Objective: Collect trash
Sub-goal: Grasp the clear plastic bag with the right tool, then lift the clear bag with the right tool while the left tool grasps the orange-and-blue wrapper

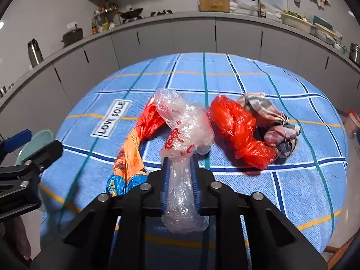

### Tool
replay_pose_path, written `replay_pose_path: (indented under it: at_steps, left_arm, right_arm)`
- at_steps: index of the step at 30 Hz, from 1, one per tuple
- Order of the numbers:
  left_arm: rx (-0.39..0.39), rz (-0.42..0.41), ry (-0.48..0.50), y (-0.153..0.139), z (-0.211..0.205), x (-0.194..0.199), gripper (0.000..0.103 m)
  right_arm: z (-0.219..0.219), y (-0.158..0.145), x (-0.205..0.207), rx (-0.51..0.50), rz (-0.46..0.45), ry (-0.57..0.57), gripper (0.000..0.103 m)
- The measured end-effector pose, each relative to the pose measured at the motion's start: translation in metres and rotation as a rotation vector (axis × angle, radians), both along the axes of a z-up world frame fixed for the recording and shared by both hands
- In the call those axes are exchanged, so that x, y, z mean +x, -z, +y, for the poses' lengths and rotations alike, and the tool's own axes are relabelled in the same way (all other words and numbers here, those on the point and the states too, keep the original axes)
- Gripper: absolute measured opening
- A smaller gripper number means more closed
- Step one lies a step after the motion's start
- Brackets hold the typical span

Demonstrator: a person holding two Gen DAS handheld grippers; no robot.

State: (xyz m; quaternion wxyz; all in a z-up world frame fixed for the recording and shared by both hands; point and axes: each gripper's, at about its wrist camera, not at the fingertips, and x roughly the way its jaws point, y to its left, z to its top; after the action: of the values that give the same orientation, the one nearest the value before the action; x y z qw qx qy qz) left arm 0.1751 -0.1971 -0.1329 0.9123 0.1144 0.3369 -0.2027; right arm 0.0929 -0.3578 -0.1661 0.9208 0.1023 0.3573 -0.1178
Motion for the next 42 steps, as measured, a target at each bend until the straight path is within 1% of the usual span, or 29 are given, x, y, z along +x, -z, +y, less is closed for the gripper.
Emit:
replay_pose_path:
  at_steps: [3, 5, 8, 10, 13, 22, 24, 25, 26, 28, 30, 32, 34, 35, 38, 42]
  left_arm:
    - [-0.004, -0.005, 0.004, -0.004, -0.002, -0.001, 0.097]
    - [-0.011, -0.009, 0.012, -0.007, -0.006, -0.003, 0.097]
    - [-0.012, -0.018, 0.037, -0.01, -0.017, -0.008, 0.097]
    - [-0.005, -0.018, 0.058, -0.009, -0.029, -0.01, 0.097]
    - [0.006, -0.014, 0.082, -0.004, -0.043, -0.011, 0.097]
    - [0.045, 0.029, 0.132, 0.017, -0.081, -0.009, 0.095]
    - [0.051, 0.049, 0.15, 0.022, -0.088, -0.008, 0.088]
    - [0.054, 0.061, 0.159, 0.025, -0.09, -0.008, 0.08]
    - [0.059, 0.072, 0.171, 0.028, -0.093, -0.008, 0.076]
    - [0.061, 0.086, 0.186, 0.031, -0.095, -0.008, 0.072]
    - [0.057, 0.1, 0.205, 0.034, -0.097, -0.009, 0.058]
    - [0.055, 0.122, 0.23, 0.038, -0.098, -0.011, 0.039]
    - [0.047, 0.13, 0.245, 0.038, -0.098, -0.013, 0.027]
    - [0.042, 0.125, 0.245, 0.036, -0.097, -0.014, 0.022]
    - [0.026, 0.113, 0.251, 0.028, -0.089, -0.017, 0.018]
    - [0.006, 0.081, 0.241, 0.013, -0.073, -0.021, 0.016]
  right_arm:
    - [0.001, -0.01, -0.008, -0.001, -0.048, -0.006, 0.014]
    - [0.002, -0.02, -0.014, -0.02, -0.082, 0.0, 0.014]
    - [0.0, -0.034, -0.026, -0.047, -0.14, 0.022, 0.014]
    - [-0.003, -0.039, -0.03, -0.069, -0.156, 0.041, 0.014]
    - [-0.011, -0.04, -0.035, -0.075, -0.162, 0.07, 0.014]
    - [-0.04, -0.029, -0.054, -0.04, -0.146, 0.136, 0.014]
    - [-0.042, -0.025, -0.057, -0.034, -0.144, 0.143, 0.014]
    - [-0.043, -0.024, -0.058, -0.03, -0.146, 0.145, 0.014]
    - [-0.043, -0.024, -0.059, -0.027, -0.148, 0.145, 0.014]
    - [-0.042, -0.024, -0.059, -0.028, -0.15, 0.143, 0.014]
    - [-0.04, -0.025, -0.058, -0.029, -0.153, 0.14, 0.014]
    - [-0.038, -0.024, -0.058, -0.031, -0.151, 0.136, 0.014]
    - [-0.038, -0.024, -0.058, -0.034, -0.149, 0.134, 0.014]
    - [-0.037, -0.024, -0.058, -0.035, -0.15, 0.133, 0.014]
    - [-0.033, -0.026, -0.059, -0.043, -0.156, 0.126, 0.014]
    - [-0.026, -0.031, -0.06, -0.052, -0.169, 0.115, 0.014]
